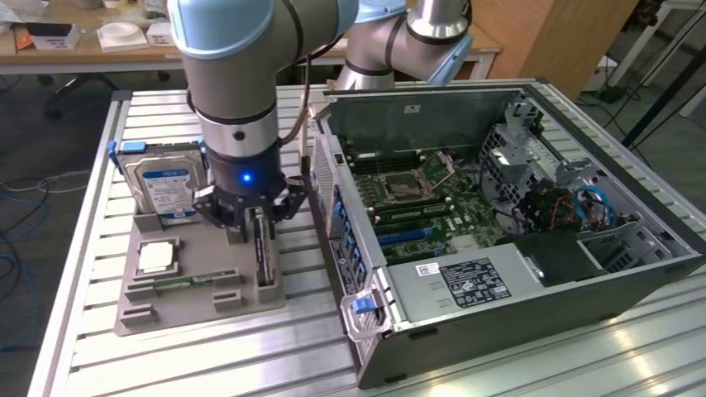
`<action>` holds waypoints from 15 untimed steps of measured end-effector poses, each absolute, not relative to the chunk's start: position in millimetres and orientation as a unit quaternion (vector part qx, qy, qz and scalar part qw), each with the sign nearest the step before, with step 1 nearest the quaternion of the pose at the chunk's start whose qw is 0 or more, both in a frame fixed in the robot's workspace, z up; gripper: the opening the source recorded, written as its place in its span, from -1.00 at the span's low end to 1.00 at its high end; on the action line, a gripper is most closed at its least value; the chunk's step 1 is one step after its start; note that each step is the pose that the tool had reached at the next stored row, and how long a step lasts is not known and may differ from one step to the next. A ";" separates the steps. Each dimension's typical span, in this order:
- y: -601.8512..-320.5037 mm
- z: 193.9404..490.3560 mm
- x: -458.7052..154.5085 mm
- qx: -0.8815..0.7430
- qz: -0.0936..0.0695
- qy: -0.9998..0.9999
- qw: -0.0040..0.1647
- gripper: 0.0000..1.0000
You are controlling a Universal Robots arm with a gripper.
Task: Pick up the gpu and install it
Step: 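Pick up the gpu and move the gpu toward the slot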
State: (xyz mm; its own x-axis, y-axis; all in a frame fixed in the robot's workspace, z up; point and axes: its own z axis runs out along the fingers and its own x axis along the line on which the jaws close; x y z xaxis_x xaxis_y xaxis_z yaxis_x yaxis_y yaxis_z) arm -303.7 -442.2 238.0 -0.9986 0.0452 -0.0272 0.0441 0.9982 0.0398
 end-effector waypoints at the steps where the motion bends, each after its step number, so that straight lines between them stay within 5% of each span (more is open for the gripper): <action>1: -442.2 237.8 -302.9 0.022 0.020 0.999 0.014 -0.14; 15: -442.1 236.8 -303.3 0.023 0.017 1.000 0.014 -0.14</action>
